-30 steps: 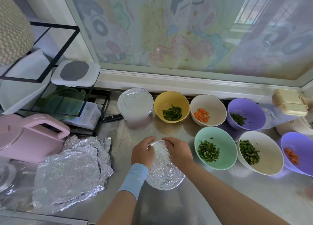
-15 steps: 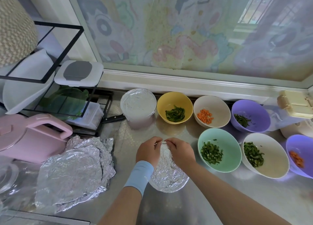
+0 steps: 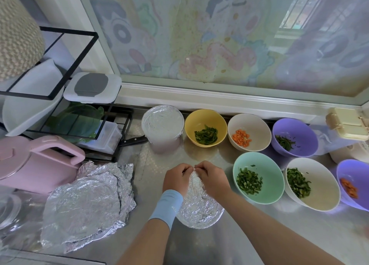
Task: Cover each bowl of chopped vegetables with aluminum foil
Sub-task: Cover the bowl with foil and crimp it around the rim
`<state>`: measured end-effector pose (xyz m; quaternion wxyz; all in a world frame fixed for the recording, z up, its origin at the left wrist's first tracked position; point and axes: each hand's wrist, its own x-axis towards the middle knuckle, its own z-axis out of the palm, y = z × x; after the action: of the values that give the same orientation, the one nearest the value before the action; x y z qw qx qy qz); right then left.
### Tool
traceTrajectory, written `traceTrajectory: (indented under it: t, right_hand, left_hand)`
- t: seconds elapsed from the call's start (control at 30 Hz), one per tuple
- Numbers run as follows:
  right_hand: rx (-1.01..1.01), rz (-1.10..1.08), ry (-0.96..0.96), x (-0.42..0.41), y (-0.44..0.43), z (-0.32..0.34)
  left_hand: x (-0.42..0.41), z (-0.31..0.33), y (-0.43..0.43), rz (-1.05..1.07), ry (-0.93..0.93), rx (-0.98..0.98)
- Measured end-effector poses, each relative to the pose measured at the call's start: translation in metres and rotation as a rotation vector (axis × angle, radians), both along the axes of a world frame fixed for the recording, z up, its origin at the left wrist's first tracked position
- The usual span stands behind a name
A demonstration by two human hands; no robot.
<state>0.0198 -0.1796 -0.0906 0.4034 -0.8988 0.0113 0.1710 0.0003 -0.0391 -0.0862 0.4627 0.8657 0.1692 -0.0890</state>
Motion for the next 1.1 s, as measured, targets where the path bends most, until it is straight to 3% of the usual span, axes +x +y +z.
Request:
traceTrajectory:
  t: [0.17, 0.47, 0.8, 0.97, 1.1]
  right_hand:
    - [-0.008, -0.009, -0.043, -0.003, -0.006, 0.003]
    - [0.000, -0.010, -0.093, -0.001, -0.006, 0.000]
    - [-0.011, 0.061, -0.069, -0.002, -0.014, 0.003]
    - [0.015, 0.030, -0.025, -0.002, -0.014, 0.000]
    - [0.027, 0.033, -0.015, 0.000, -0.014, -0.003]
  left_hand:
    - [-0.007, -0.002, 0.001, -0.008, -0.031, 0.086]
    - [-0.002, -0.004, -0.004, 0.036, -0.014, -0.053]
    - [-0.017, -0.006, 0.000, 0.119, -0.003, 0.073]
    - [-0.009, 0.003, 0.000, -0.017, -0.024, -0.016]
    - [-0.007, 0.000, -0.003, 0.010, -0.021, -0.038]
